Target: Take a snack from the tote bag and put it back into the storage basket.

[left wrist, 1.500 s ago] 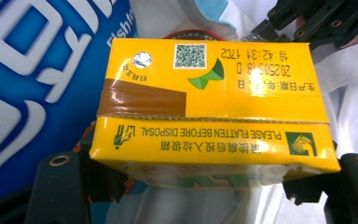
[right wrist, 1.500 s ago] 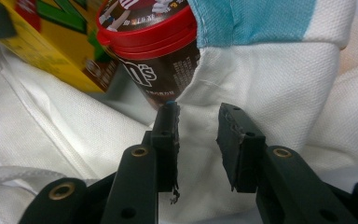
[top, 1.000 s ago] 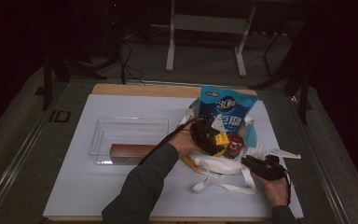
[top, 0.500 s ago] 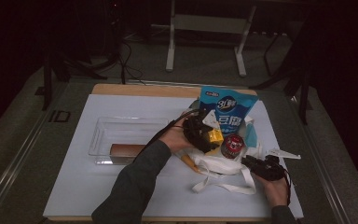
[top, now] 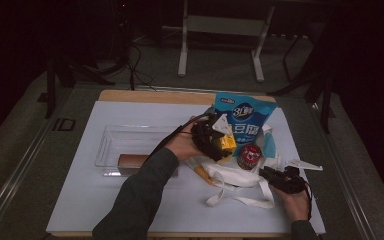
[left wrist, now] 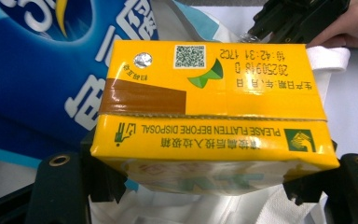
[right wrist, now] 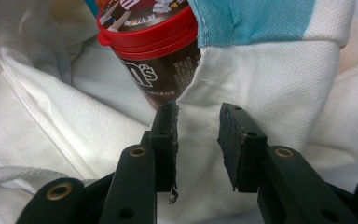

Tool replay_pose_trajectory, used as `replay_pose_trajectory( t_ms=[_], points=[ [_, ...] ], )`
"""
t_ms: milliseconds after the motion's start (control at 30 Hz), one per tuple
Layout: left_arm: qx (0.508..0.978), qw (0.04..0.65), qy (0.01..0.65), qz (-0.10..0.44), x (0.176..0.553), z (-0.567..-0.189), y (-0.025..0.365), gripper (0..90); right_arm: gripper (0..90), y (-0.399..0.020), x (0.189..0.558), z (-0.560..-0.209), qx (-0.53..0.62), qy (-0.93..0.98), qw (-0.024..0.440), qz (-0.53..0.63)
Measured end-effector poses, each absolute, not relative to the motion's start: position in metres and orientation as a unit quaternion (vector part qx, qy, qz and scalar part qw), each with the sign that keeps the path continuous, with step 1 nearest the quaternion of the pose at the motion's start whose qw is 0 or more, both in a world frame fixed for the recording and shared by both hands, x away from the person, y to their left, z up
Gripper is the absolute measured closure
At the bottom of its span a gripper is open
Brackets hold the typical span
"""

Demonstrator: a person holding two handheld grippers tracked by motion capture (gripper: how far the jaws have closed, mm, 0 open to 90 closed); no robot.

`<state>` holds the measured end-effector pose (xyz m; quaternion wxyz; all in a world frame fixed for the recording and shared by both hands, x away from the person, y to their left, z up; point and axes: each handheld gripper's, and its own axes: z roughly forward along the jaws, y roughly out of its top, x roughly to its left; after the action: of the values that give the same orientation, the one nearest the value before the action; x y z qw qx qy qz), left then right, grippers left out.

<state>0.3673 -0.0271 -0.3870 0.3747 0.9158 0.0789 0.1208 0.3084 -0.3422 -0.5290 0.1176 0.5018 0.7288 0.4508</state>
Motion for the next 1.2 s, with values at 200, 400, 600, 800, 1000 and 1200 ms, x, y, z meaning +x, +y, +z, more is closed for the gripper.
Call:
replay_pose_trajectory(
  t_ms=[200,400,600,800,1000,1200],
  points=[
    [0.917,0.372,0.081,0.12,0.368,-0.383,-0.02,28.8,67.2,-0.342,0.308,-0.529,0.502,0.728,0.118,0.451],
    [0.916,0.375,0.087,0.115,0.369,-0.383,-0.015,28.8,67.1,-0.342,0.308,-0.529,0.502,0.728,0.118,0.452],
    [0.911,0.388,0.09,0.111,0.37,-0.378,-0.007,28.8,67.1,-0.343,0.308,-0.529,0.502,0.728,0.117,0.452],
    [0.906,0.397,0.096,0.115,0.37,-0.373,0.002,28.8,67.1,-0.343,0.308,-0.53,0.502,0.727,0.117,0.453],
    [0.9,0.409,0.101,0.116,0.368,-0.367,0.011,28.8,67.1,-0.343,0.309,-0.529,0.502,0.728,0.116,0.452],
    [0.896,0.416,0.103,0.12,0.366,-0.358,0.019,28.8,67.1,-0.343,0.308,-0.53,0.502,0.728,0.117,0.452]
  ],
)
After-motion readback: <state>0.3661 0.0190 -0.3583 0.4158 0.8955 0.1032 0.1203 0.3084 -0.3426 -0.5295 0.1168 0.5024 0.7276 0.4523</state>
